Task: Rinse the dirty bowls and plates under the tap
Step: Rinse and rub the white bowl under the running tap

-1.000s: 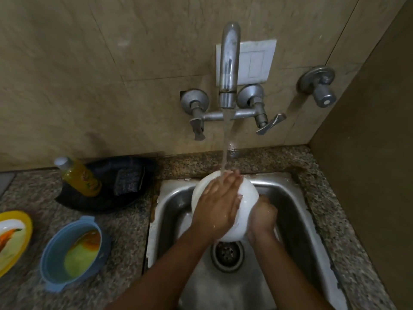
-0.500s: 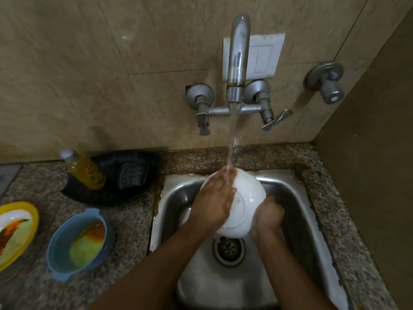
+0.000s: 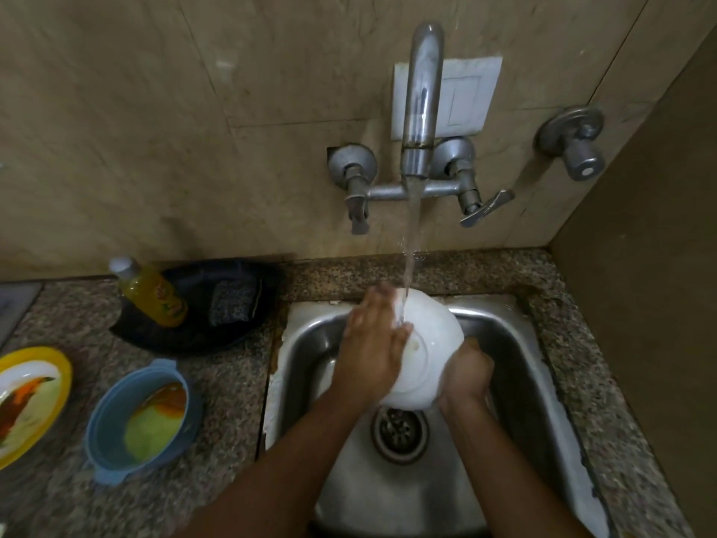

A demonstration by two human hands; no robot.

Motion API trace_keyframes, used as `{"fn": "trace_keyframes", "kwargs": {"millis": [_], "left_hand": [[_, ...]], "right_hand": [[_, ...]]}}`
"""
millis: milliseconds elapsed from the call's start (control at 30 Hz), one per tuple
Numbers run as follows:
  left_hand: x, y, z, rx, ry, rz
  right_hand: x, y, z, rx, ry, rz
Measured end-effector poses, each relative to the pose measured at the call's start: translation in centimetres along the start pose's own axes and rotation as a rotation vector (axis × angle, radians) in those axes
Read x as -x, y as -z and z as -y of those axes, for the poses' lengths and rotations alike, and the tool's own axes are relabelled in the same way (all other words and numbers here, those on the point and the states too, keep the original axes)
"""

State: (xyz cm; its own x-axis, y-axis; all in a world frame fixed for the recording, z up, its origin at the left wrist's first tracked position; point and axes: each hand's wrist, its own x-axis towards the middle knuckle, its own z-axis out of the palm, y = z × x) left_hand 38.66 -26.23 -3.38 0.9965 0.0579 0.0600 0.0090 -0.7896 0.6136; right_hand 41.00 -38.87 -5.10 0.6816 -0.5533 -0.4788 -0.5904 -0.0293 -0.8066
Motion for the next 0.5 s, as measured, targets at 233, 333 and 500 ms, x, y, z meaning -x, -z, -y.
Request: {"fn": "trace_keyframes", "kwargs": {"millis": [233, 333, 500], "left_hand": [[-1.4, 1.8, 1.0, 0.563, 0.594, 0.027], [-1.9, 2.2, 0.3, 0.493, 0.619, -0.119], [-4.2, 3.2, -1.0, 0.221, 0.448, -0.022]], "right_hand": [[0.8, 0.6, 0.5, -0.341, -0.172, 0.227], [1.0, 1.4, 2.2, -0.151, -0.078, 0.22], [1.6, 1.7, 4.7, -0.115, 0.044, 0.301]]}}
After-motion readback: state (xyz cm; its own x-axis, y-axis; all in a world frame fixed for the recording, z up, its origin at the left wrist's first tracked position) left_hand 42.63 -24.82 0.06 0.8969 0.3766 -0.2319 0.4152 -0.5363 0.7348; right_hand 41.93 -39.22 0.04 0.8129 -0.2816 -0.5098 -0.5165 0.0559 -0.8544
